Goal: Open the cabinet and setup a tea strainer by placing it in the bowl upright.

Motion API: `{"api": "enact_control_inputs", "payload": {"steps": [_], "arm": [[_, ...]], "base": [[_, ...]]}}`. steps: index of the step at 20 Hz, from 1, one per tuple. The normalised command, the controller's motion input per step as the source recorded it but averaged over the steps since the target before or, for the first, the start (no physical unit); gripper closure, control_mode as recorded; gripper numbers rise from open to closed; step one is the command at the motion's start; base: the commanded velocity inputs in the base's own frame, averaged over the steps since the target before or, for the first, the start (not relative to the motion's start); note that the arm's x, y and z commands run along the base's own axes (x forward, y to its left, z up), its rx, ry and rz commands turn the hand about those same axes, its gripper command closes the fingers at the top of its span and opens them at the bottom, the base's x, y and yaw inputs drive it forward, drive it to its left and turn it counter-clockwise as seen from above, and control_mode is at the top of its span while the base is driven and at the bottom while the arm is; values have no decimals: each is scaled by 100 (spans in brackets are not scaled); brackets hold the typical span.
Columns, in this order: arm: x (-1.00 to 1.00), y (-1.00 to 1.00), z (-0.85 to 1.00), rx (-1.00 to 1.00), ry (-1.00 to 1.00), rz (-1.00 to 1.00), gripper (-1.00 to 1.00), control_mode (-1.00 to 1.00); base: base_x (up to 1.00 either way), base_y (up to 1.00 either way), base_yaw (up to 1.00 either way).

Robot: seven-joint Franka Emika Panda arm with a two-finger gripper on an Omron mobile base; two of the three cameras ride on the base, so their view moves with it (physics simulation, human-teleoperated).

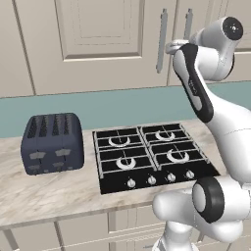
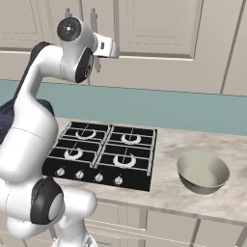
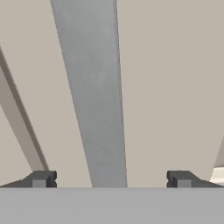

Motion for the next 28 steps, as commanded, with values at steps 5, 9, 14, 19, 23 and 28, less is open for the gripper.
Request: {"api": "enact_control_inputs", "payload": {"steps": [5, 9, 14, 19, 23, 28], "arm": [[10, 0, 0, 0, -7, 0, 100, -100], [14, 0, 0, 0, -3, 0, 100, -100], [13, 0, 0, 0, 0, 1, 100, -100], [0, 0, 0, 0, 0, 0, 100, -100], [-8, -9, 0, 0, 0, 0, 100, -100], [-66, -46, 0, 0, -1, 0, 100, -100]], "base": [[0, 0, 0], [0, 0, 0], [0, 0, 0], [0, 0, 0], [0, 0, 0], [0, 0, 0]]}}
